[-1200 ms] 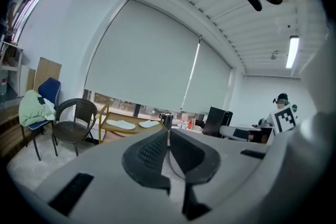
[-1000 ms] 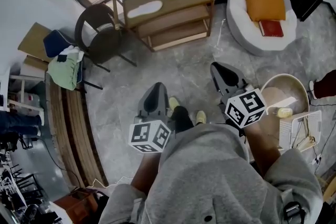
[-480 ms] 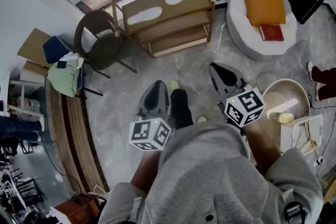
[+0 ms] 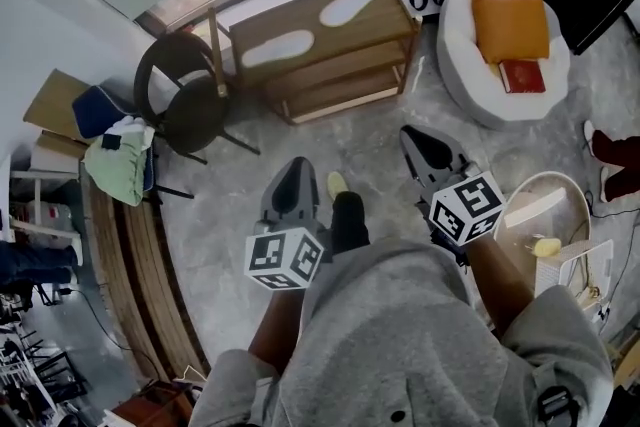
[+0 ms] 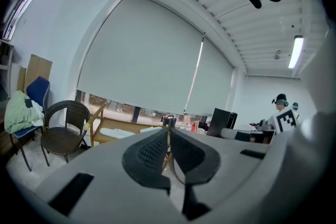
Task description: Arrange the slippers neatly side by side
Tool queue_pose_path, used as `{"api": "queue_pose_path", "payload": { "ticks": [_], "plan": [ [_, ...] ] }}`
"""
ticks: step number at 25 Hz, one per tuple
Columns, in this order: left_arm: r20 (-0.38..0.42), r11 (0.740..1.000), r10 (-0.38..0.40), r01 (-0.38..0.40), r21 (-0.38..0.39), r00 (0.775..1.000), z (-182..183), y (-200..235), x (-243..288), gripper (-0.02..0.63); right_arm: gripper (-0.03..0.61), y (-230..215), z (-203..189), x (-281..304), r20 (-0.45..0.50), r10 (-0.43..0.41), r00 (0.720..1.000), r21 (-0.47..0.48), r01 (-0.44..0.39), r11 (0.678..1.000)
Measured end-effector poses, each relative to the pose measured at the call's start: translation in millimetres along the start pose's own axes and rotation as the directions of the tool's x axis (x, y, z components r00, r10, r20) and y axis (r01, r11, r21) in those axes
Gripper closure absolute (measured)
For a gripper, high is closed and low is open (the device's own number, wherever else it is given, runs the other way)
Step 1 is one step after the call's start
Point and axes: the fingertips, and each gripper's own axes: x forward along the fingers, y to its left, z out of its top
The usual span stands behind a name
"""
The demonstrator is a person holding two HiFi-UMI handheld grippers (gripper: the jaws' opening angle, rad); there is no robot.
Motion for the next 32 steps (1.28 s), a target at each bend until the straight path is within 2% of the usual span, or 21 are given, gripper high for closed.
{"api": "queue_pose_path", "payload": {
  "ticks": [12, 32],
  "plan": [
    [-0.052, 1.0, -0.009, 0.008, -0.023, 0.999, 32.0, 60.5, 77.0, 0.586, 0.549, -35.8, 21.7, 97.5, -0.044, -0.039, 0.998, 0.026, 0.041, 0.999],
    [-0.069, 0.999, -0.032, 0.029, -0.045, 0.997, 76.4, 162.2, 162.2, 0.586, 0.549, -38.0, 39.8, 229.1, -0.109, -0.049, 0.993, 0.0, 0.049, 0.999]
  ]
}}
